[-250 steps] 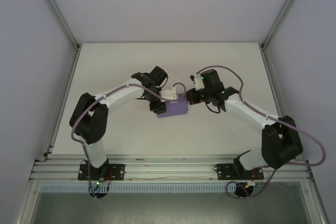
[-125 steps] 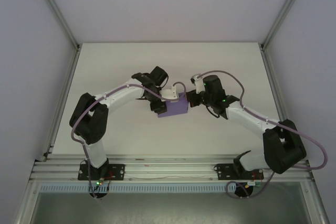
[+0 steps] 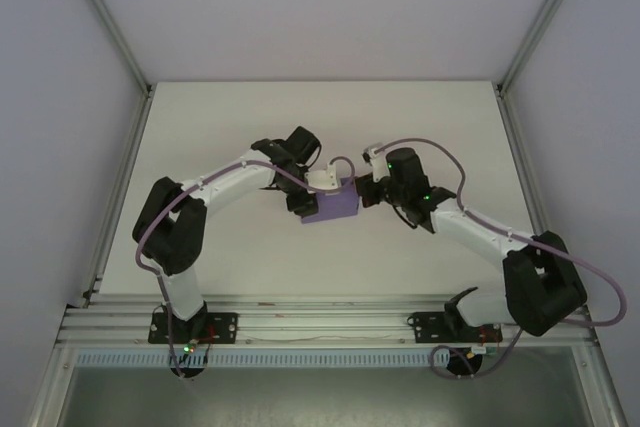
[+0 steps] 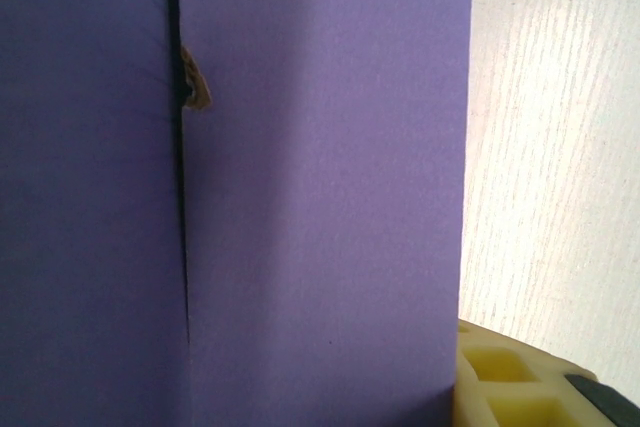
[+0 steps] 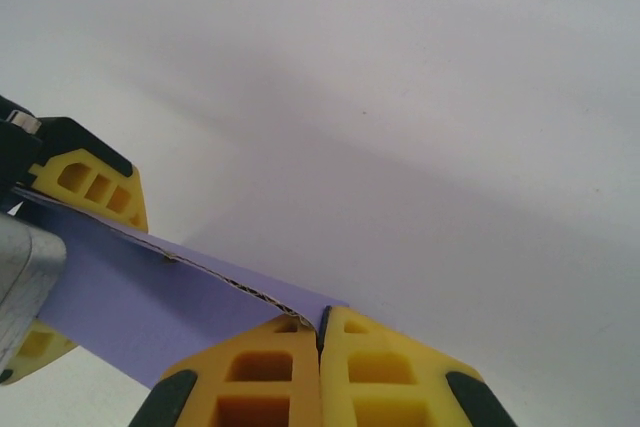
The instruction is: Assemble paper box
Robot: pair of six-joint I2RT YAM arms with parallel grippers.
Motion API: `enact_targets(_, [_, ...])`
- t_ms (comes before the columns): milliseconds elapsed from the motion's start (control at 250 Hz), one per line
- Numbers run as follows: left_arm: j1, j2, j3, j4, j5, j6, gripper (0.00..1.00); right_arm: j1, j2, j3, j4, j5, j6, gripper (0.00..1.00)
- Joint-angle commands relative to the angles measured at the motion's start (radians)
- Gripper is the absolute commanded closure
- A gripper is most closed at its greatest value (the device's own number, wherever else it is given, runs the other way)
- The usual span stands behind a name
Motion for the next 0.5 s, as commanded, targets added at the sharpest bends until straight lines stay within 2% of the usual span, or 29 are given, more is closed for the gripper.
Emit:
enact_targets(0, [-0.001, 0.020, 0.017, 0.011, 0.017, -0.004, 0.65, 0.015, 0.046, -0.036, -0.057, 0.092, 0.021, 1.00])
enact_targets(56, [-0.001, 0.019, 0.017, 0.010, 0.014, -0.008, 0.64, 0.018, 0.042, -0.047, -0.042, 0.107, 0.032, 1.00])
enact_targets(204, [-0.001, 0.008, 0.009, 0.029, 0.027, -0.023, 0.52, 0.023, 0.039, -0.113, 0.050, 0.087, 0.039, 1.00])
enact_targets(268, [-0.001, 0.008, 0.009, 0.039, 0.031, -0.028, 0.50, 0.031, 0.044, -0.140, 0.100, 0.078, 0.031, 1.00])
enact_targets(496, [-0.002, -0.014, 0.030, 0.033, 0.023, -0.069, 0.25, 0.038, 0.047, -0.121, 0.083, 0.153, 0.038, 1.00])
